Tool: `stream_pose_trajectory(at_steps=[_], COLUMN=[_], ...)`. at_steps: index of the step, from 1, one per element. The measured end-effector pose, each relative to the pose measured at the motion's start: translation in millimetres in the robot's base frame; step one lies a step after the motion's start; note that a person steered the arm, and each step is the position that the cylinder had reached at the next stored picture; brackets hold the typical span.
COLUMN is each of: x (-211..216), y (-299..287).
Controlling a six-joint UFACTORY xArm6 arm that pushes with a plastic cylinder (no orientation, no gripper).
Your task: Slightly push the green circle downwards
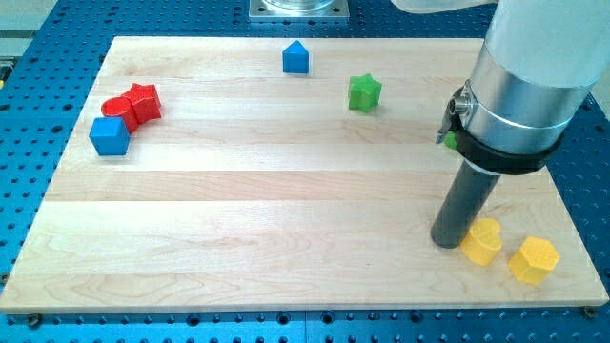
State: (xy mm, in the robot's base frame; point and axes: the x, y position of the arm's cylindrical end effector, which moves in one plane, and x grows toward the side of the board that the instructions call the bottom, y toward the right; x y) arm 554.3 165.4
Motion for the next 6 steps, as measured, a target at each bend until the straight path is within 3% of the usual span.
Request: stream_pose_trajectory(at_steps=[2,3,4,5,6], x=[-113.5,-184.6,-193.8,-104.1,-59.8], y=[-63.5,-10.1,53.7,5.2,-2.4])
